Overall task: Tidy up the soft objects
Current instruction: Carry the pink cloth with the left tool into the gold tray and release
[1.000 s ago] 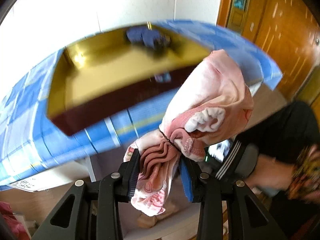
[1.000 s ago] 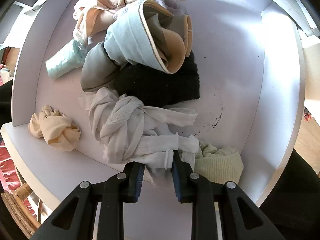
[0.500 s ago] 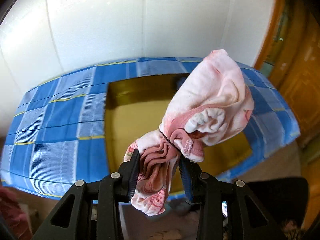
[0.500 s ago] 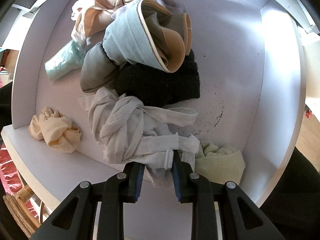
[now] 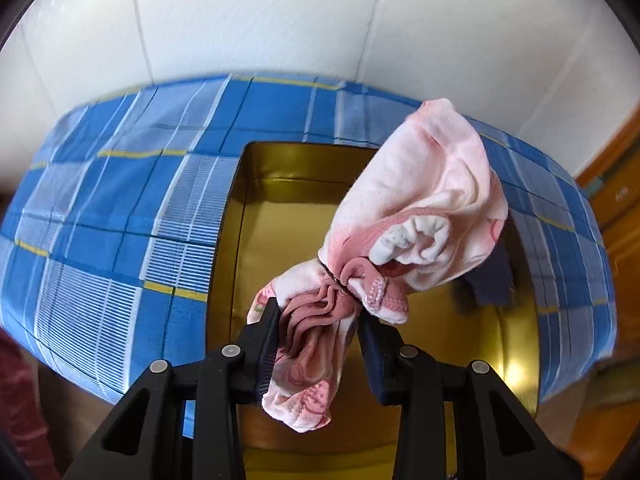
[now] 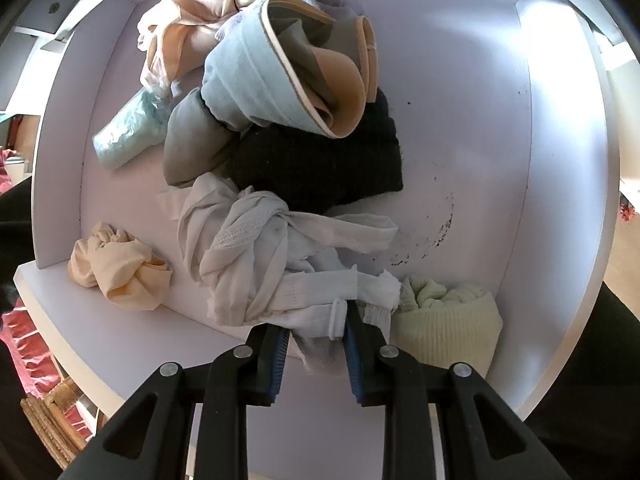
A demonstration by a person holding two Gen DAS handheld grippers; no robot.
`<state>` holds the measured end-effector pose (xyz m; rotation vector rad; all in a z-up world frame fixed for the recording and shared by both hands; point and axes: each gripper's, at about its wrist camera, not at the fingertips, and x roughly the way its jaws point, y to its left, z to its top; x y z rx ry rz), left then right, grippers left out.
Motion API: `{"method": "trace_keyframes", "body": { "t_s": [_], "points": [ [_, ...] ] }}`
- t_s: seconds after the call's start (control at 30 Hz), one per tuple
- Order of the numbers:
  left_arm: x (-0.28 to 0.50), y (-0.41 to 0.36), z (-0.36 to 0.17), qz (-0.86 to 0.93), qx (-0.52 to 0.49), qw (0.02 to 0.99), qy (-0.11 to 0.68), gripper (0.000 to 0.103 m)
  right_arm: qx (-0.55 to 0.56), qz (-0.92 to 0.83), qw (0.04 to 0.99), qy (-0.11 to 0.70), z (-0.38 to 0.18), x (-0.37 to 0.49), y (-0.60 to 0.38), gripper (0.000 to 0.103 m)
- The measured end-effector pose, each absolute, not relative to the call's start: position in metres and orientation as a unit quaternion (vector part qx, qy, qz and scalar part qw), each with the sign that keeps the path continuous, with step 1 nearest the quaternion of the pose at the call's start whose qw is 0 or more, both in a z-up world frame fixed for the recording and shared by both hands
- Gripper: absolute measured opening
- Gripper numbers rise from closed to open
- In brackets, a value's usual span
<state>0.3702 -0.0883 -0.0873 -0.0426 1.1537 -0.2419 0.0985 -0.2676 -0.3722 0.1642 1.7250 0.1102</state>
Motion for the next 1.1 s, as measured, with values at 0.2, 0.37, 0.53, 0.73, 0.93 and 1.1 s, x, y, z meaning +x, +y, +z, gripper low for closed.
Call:
{"method": "trace_keyframes", "body": {
  "t_s": [0.2,0.37,0.53,0.73,0.93,1.1],
  "points": [
    [0.403,-0.078,-0.108,-0.046,-0.055,0.814,0.576,0.038,0.083,0.051,0.642,0.76,-0.375,0.099,-0.273,0.025],
    [0.418,-0.078,-0.117,-0.024,-0.06,0.806,0.588,0.038,0.098,0.053,0.638,0.762,-0.378,0.102,-0.28,0.026],
    [0.426,-0.084,-0.126,-0.01,-0.061,0.802,0.594,0.038,0.105,0.053,0.637,0.762,-0.38,0.103,-0.287,0.026],
    [0.427,-0.094,-0.133,0.0,-0.044,0.807,0.589,0.048,0.111,0.054,0.635,0.763,-0.38,0.103,-0.29,0.027],
    [0.418,-0.098,-0.124,0.004,-0.029,0.824,0.565,0.049,0.11,0.053,0.635,0.763,-0.379,0.103,-0.287,0.027],
    [0.42,-0.102,-0.119,0.021,0.023,0.833,0.553,0.045,0.113,0.052,0.635,0.762,-0.379,0.103,-0.287,0.027]
  ]
}}
